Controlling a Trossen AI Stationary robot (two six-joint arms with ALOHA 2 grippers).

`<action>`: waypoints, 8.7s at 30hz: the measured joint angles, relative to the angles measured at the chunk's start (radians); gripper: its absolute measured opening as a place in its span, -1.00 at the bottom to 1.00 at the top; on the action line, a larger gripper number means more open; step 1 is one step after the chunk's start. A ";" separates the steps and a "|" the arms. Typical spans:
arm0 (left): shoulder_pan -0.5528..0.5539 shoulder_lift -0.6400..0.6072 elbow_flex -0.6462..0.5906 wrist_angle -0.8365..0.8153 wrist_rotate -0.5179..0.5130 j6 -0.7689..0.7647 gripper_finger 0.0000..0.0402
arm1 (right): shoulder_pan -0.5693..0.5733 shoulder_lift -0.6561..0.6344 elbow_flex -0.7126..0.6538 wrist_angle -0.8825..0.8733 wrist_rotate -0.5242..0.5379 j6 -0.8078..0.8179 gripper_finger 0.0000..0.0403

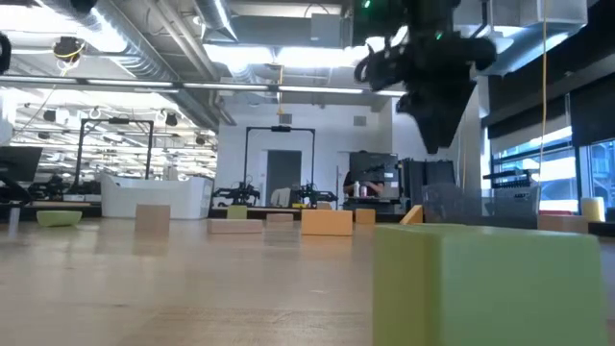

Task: Sort & place blocks by color
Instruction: Put the green block into the black bin, then put the brown block into the white bin

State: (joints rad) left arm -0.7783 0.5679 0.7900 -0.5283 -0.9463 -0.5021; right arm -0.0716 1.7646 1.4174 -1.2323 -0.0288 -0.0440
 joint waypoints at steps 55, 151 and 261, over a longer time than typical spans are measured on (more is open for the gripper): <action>0.158 0.198 0.259 -0.264 0.234 -0.221 -0.52 | -0.080 0.257 -0.064 0.140 0.007 -0.228 -0.02; 0.765 0.395 0.259 -0.218 0.443 -0.010 -0.52 | -0.823 -0.083 -0.277 0.289 0.274 0.298 -0.37; 0.696 0.892 0.250 -0.452 0.692 0.448 0.58 | -0.204 -0.305 -0.211 0.382 -0.330 -0.115 -0.03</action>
State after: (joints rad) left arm -0.0826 1.4599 1.0401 -0.9806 -0.2547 -0.0543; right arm -0.2756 1.4601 1.2064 -0.8504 -0.3592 -0.1589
